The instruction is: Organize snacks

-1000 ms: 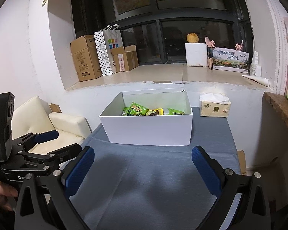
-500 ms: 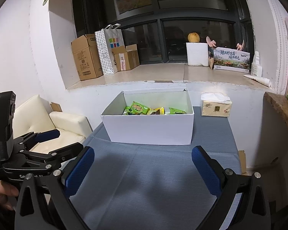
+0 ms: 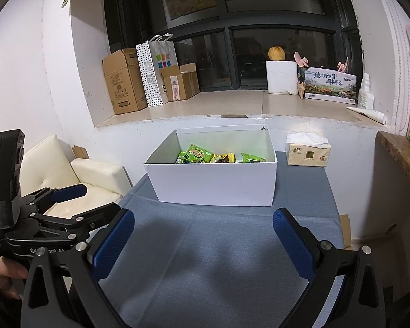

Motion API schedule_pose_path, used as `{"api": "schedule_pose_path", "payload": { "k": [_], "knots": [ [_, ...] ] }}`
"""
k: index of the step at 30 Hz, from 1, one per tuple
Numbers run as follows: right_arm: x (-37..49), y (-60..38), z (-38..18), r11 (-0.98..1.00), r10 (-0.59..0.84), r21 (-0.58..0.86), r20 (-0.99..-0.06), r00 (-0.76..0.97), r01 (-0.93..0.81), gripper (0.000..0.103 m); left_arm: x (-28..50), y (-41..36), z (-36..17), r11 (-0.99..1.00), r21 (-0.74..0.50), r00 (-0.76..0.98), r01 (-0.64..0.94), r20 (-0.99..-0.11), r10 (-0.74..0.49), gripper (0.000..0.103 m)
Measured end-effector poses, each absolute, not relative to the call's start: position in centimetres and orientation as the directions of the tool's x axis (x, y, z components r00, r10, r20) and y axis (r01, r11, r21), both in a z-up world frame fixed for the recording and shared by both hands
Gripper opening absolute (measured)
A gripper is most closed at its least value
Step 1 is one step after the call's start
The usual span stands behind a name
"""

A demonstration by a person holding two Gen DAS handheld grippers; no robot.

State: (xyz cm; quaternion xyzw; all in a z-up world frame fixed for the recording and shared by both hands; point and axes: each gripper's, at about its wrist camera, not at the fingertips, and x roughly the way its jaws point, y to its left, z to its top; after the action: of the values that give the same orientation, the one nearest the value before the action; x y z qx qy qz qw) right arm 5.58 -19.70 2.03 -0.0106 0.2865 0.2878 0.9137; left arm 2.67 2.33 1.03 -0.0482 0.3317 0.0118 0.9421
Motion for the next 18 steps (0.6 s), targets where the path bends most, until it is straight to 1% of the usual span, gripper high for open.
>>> {"api": "schedule_pose_path", "payload": {
  "k": [18],
  "knots": [
    [5.47,-19.68,1.96,0.830,0.525,0.146,-0.529,0.667,-0.538,0.103,2.67,2.21,1.03,0.995,-0.080,0.776,-0.056,-0.630,-0.007,0.103]
  ]
}}
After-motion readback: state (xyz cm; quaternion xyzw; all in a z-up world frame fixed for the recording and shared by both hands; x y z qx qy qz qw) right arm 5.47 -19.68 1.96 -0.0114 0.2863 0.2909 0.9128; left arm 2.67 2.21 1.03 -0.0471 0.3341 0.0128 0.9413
